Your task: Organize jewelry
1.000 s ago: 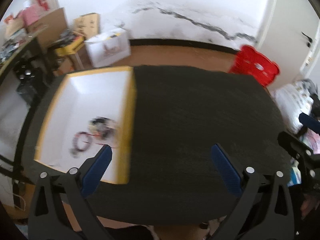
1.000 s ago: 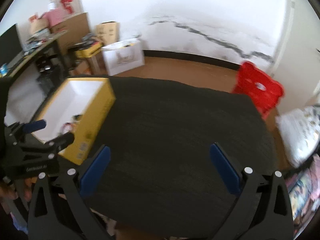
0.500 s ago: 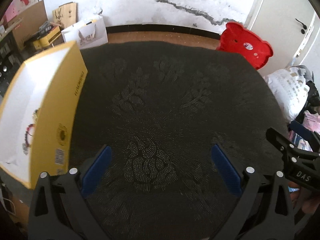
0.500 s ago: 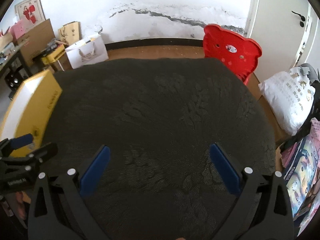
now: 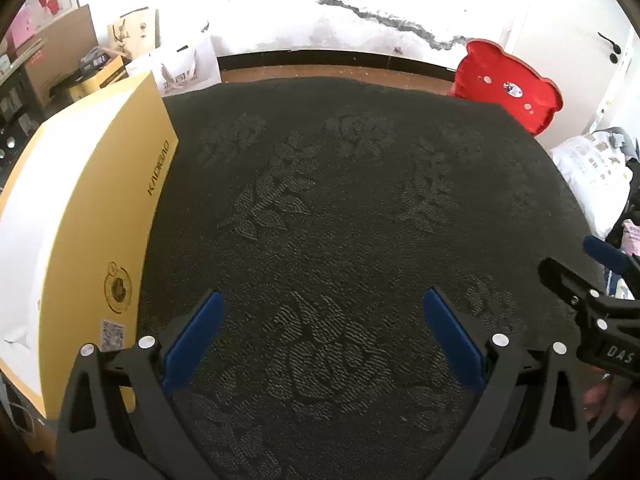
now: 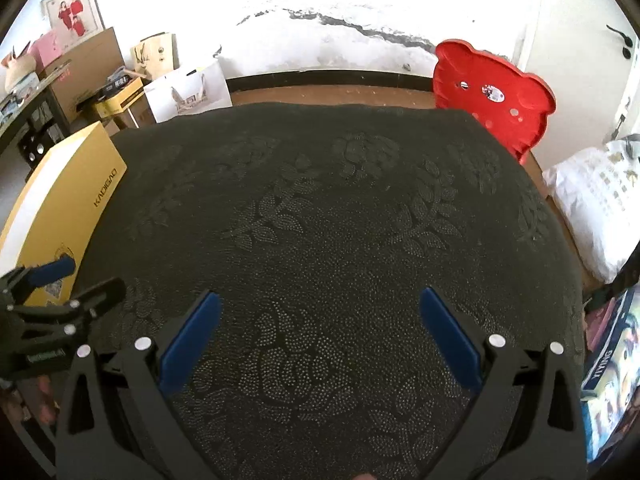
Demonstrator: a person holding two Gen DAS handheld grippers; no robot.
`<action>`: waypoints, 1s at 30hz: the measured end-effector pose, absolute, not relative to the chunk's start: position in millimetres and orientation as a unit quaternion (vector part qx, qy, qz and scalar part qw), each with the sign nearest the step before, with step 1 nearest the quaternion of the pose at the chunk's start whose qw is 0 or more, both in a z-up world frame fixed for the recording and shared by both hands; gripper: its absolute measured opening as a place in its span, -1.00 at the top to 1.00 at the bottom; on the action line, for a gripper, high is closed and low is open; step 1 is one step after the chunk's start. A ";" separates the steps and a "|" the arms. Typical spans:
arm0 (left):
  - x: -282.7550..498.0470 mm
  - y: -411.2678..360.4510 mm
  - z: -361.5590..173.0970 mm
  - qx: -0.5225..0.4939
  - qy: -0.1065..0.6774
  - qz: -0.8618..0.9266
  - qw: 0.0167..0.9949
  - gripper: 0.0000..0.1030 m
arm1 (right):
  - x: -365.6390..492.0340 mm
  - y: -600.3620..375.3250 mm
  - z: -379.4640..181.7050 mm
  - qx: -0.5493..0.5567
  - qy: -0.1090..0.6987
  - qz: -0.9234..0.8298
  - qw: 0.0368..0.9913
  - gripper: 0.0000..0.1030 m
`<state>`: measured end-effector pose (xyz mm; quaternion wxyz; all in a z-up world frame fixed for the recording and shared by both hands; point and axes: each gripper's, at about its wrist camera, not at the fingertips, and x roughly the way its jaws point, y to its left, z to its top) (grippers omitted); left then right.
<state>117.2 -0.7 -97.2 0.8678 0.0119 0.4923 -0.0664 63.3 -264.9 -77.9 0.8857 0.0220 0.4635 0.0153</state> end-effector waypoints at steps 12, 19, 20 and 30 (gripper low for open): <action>127.5 2.5 -108.9 0.006 0.505 -0.066 0.861 -0.88 | 65.9 -263.2 -87.0 0.009 0.466 0.013 0.885 -0.87; 129.3 1.3 -112.4 0.012 0.508 -0.058 0.859 -0.88 | 65.0 -260.9 -87.9 0.002 0.466 0.015 0.885 -0.87; 129.1 1.3 -112.5 0.014 0.507 -0.059 0.860 -0.88 | 64.8 -260.3 -87.5 0.000 0.465 0.015 0.885 -0.87; 129.8 4.1 -112.3 0.013 0.505 -0.056 0.861 -0.88 | 64.3 -257.8 -86.0 -0.009 0.460 0.015 0.888 -0.87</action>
